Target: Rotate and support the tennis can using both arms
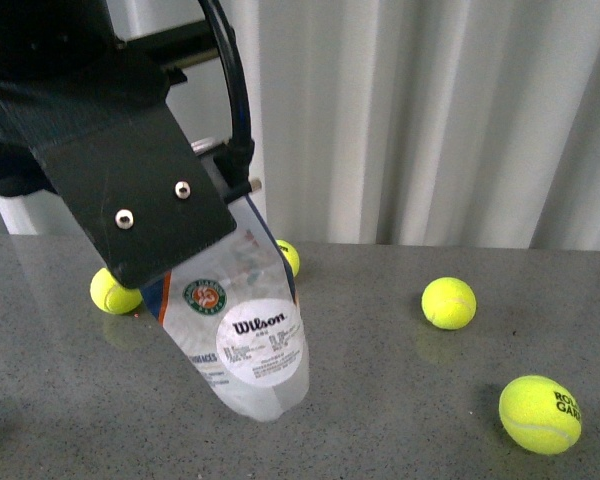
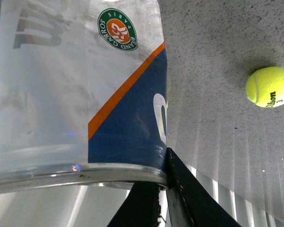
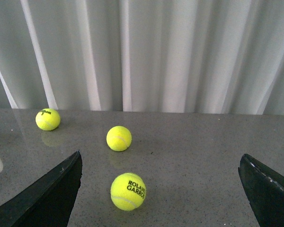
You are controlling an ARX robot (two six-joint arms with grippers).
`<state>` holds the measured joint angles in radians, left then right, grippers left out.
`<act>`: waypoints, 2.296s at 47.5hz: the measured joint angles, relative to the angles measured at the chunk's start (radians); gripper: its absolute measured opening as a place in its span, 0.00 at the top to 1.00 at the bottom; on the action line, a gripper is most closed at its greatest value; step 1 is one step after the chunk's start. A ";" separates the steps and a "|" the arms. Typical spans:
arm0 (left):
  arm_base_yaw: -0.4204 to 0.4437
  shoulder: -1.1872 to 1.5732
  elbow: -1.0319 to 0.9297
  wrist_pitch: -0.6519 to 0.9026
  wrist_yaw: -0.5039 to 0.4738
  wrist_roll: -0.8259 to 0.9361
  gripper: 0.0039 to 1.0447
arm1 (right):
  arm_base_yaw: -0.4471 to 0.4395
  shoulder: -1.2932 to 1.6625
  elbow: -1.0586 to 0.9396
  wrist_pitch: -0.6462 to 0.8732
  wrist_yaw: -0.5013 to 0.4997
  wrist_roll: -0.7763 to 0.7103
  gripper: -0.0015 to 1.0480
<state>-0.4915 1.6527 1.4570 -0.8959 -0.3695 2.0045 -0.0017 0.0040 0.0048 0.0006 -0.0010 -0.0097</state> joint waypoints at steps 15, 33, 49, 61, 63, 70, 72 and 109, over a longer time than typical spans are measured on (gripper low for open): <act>-0.029 0.014 -0.126 0.113 0.002 -0.002 0.97 | 0.000 0.000 0.000 0.000 0.000 0.000 0.07; -0.059 0.062 -0.148 0.197 -0.033 0.058 0.97 | 0.000 0.000 0.000 0.000 0.000 0.000 0.07; -0.059 0.098 -0.148 0.238 -0.054 0.116 0.96 | 0.000 0.000 0.000 0.000 0.000 0.000 0.07; -0.061 0.098 -0.151 0.261 -0.039 0.121 0.57 | 0.000 0.000 0.000 0.000 0.000 0.000 0.07; -0.062 0.098 -0.152 0.261 -0.039 0.121 0.52 | 0.000 0.000 0.000 0.000 0.000 0.000 0.07; -0.066 0.097 -0.152 0.256 -0.026 0.109 0.28 | 0.000 0.000 0.000 0.000 0.000 0.000 0.07; -0.068 0.097 -0.150 0.245 -0.023 0.102 0.21 | 0.000 0.000 0.000 0.000 0.000 0.000 0.07; 0.007 -0.183 0.073 0.159 0.492 -0.479 0.06 | 0.000 0.000 0.000 0.000 0.000 0.000 0.07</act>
<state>-0.4847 1.4693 1.5299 -0.7364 0.1223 1.5253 -0.0017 0.0040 0.0048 0.0006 -0.0010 -0.0097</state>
